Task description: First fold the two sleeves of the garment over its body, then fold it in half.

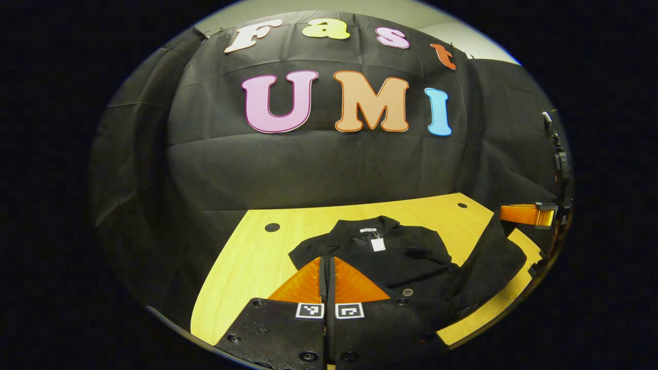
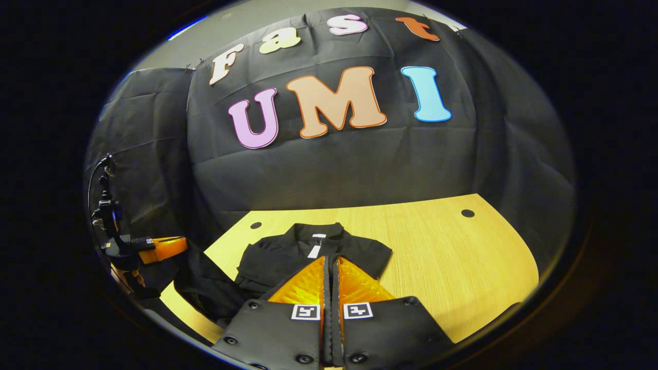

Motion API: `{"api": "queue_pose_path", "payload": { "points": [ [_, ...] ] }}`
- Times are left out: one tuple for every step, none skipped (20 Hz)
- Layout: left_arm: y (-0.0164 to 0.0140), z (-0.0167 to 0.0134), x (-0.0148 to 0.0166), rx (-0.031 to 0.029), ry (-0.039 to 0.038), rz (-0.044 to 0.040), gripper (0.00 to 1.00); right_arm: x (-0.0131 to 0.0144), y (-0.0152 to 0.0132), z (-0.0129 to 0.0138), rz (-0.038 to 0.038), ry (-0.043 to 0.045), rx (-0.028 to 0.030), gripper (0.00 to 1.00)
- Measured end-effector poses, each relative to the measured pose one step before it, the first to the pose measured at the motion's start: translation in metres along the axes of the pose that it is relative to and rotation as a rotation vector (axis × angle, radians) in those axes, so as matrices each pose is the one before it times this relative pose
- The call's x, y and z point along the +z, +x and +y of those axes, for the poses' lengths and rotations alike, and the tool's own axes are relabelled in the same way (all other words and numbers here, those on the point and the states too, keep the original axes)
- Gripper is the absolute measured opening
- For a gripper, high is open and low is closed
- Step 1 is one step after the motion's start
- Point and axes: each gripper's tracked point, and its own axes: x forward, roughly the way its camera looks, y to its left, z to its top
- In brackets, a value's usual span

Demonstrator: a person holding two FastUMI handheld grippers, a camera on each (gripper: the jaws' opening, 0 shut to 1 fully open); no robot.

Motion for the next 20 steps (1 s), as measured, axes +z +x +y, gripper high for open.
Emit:
{"api": "queue_pose_path", "payload": {
  "points": [
    [0.00785, 0.00044, 0.00317, -0.00243, 0.00194, 0.00082, 0.0, 0.00474, 0.00595, -0.00219, -0.00004, 0.00565, -0.00182, 0.0],
    [0.00796, 0.00181, 0.00077, 0.0022, 0.00403, 0.00551, 0.0, 0.00386, 0.00741, -0.00237, 0.00116, 0.0047, -0.00254, 0.0],
    [0.00728, 0.00262, 0.0018, 0.00027, 0.00579, 0.00184, 0.0, 0.00381, 0.0076, -0.00246, -0.00043, 0.00469, -0.00247, 0.0],
    [0.00862, 0.00164, 0.00058, 0.00244, 0.00199, 0.00796, 0.0, 0.00287, 0.00685, -0.00192, 0.00381, 0.00319, -0.00202, 0.0],
    [0.00741, 0.00318, 0.00178, 0.00211, -0.00051, 0.00736, 0.0, 0.00534, 0.00616, -0.00267, -0.00041, 0.0032, -0.00184, 0.02],
    [0.00697, 0.00345, 0.00132, 0.00499, -0.0011, 0.00564, 0.0, 0.00433, 0.0064, -0.00281, -0.00094, 0.00142, -0.00228, 0.02],
    [0.00737, 0.00247, 0.00237, 0.00373, 0.00006, 0.00148, 0.0, 0.00493, 0.00757, -0.0026, 0.00027, -0.00122, -0.00268, 0.02],
    [0.0071, 0.00336, 0.00202, 0.00499, 0.00027, 0.00263, 0.0, 0.00386, 0.00759, -0.00293, -0.00162, -0.0005, -0.00367, 0.02],
    [0.0072, 0.00293, 0.00239, 0.00505, 0.00117, 0.00134, 0.0, 0.00447, 0.00708, -0.0035, 0.00153, 0.00062, -0.00279, 0.02],
    [0.00844, 0.00192, -0.00005, 0.00408, 0.00118, 0.00538, 0.0, 0.00357, 0.00846, -0.0035, 0.00118, 0.00233, -0.00234, 0.02],
    [0.00682, 0.00211, 0.00116, 0.00558, 0.00674, 0.00525, 0.0, 0.0028, 0.00745, -0.00239, 0.00307, 0.00315, -0.00236, 0.02],
    [0.00901, 0.00243, 0.00138, 0.00716, 0.01071, -0.00534, 0.0, 0.00209, 0.00754, -0.00308, 0.00309, 0.0027, -0.00404, 0.02],
    [0.00792, 0.00138, -0.00004, 0.00779, 0.01328, 0.00617, 0.0, 0.00201, 0.00785, -0.00299, 0.00641, 0.00308, -0.00316, 0.02],
    [0.00757, 0.00116, -0.00216, 0.00915, 0.0137, 0.01001, 0.0, 0.00031, 0.00845, -0.00345, 0.00586, 0.00471, -0.00452, 0.02],
    [0.00701, 0.00044, -0.00147, 0.00647, 0.0108, 0.01096, 0.0, -0.00041, 0.00816, -0.00337, 0.01032, 0.00538, -0.00512, 0.0],
    [0.00893, -0.00076, -0.00222, 0.00442, 0.00909, 0.00869, 0.0, -0.00011, 0.00872, -0.00358, 0.01019, 0.00682, -0.00372, 0.02],
    [0.00775, 0.00063, -0.00065, 0.00721, 0.00801, 0.00597, 0.0, -0.00073, 0.00812, -0.00277, 0.01258, 0.00549, -0.00449, 0.02],
    [0.00653, 0.00218, -0.00111, 0.0102, 0.00771, 0.00582, 0.0, 0.00002, 0.00719, -0.00431, 0.00372, 0.00654, -0.00756, 0.02],
    [0.00876, 0.00436, -0.00113, 0.02103, 0.01033, 0.00101, 0.0, 0.00144, 0.00783, -0.00447, 0.00543, 0.00527, -0.01143, 0.02],
    [0.00793, 0.01062, 0.00002, 0.05048, 0.01172, -0.00415, 0.0, -0.00109, 0.00739, -0.00797, 0.00424, 0.00216, -0.03461, 0.02]
  ]
}}
